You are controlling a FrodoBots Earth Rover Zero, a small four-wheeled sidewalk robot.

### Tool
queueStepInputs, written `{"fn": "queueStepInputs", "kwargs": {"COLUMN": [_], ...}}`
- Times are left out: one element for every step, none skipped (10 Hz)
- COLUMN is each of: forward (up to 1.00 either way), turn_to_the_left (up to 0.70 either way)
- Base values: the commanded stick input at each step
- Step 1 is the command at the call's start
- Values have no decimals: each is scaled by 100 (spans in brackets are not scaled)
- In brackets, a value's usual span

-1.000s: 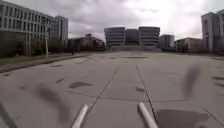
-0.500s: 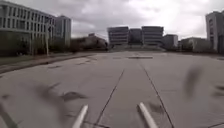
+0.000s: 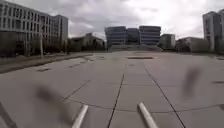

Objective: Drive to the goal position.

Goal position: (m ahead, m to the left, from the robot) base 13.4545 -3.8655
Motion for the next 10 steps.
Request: {"fn": "queueStepInputs", "kwargs": {"forward": [100, 100, 100, 100, 100, 100, 100, 100, 100, 100], "turn_to_the_left": [0, 0, 0, -1, -9, -17, -26, -27, 0, 0]}}
